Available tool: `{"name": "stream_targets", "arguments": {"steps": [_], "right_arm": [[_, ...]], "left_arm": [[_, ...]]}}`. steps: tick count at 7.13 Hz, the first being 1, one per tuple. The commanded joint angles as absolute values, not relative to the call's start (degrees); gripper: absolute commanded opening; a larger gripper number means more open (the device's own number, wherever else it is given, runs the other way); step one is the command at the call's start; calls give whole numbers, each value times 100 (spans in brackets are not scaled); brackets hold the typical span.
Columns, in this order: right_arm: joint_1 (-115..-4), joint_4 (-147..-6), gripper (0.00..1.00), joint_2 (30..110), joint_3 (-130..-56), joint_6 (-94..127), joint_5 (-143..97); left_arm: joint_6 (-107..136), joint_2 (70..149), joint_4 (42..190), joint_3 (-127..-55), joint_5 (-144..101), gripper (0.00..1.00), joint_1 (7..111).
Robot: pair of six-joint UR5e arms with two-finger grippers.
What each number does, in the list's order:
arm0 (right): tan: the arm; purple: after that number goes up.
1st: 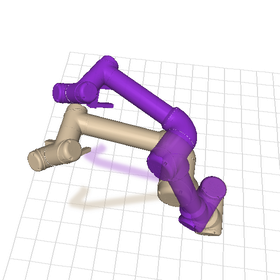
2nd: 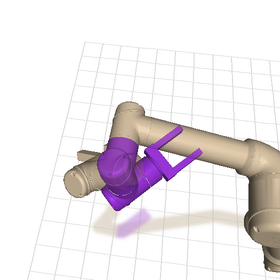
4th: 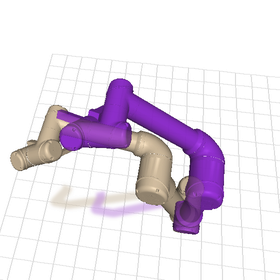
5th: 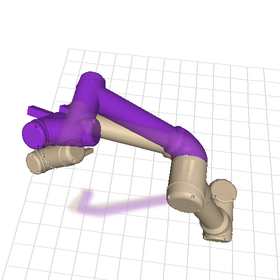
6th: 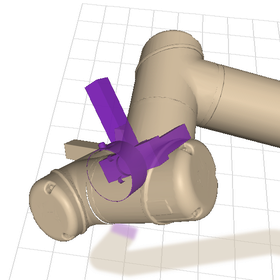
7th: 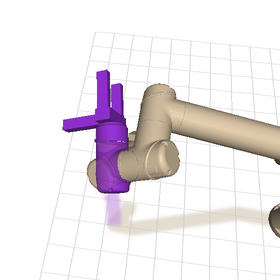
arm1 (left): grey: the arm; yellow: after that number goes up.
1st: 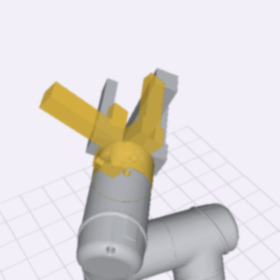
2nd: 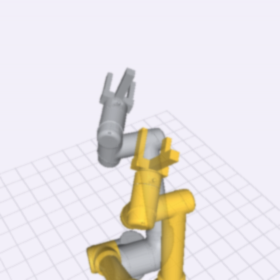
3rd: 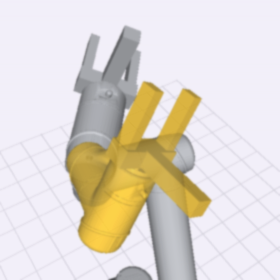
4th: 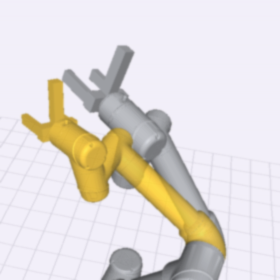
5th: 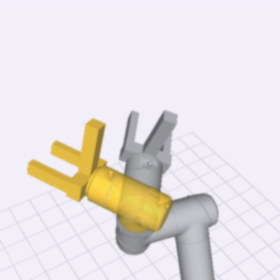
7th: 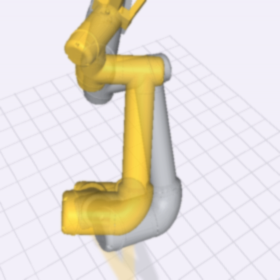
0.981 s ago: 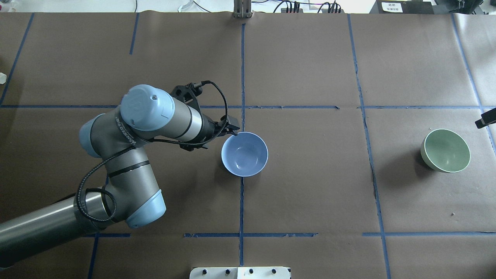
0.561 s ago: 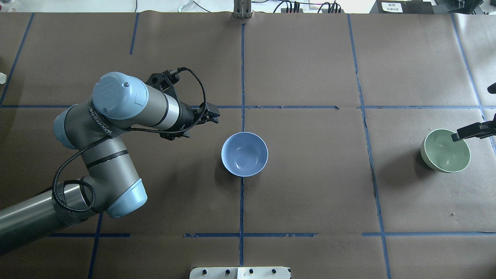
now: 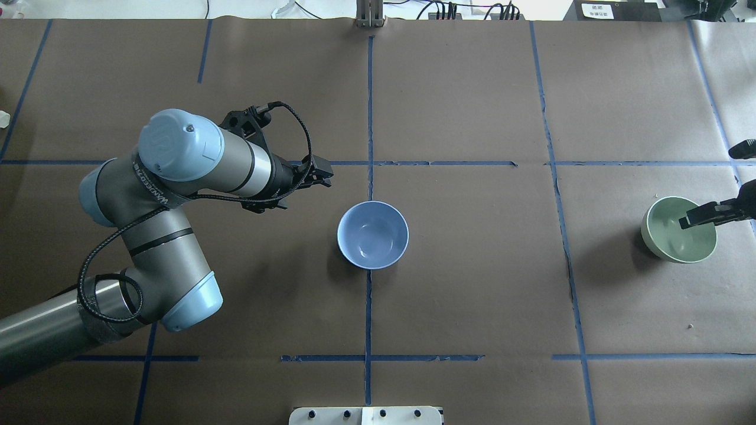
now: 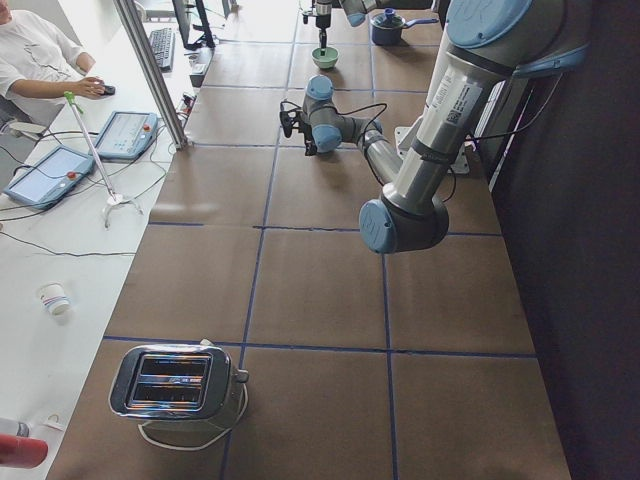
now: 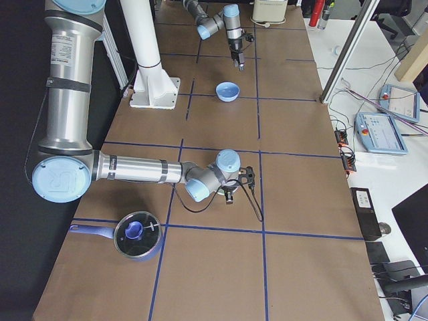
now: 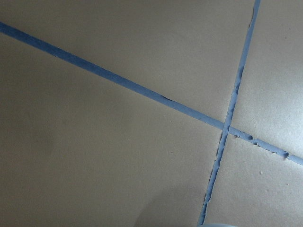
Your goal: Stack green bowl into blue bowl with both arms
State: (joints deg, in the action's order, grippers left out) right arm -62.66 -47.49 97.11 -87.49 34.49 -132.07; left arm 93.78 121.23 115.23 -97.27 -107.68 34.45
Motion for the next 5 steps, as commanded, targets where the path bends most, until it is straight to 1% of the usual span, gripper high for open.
{"name": "stream_targets", "arguments": {"steps": [1,2,3,4,5], "right_arm": [[-6267,-4563,0,9782,-8780,3419,-13245],[-6267,-4509,0,9774,-9033,3497,-13280],[-6267,-4561,0,9782,-9540,3768,-13315],[-6188,-4553,0,9678,-10058,4832,-13472],[-5918,-4553,0,9355,-10438,5661,-13482]], "left_arm": [[9378,12120,11522,-9738,-10775,100,3445],[9378,12120,11531,-9817,-10775,100,3463],[9378,12111,11531,-9861,-10784,100,3463],[9378,12103,11523,-9948,-10784,100,3506],[9378,11955,11522,-10175,-10793,100,3542]]}}
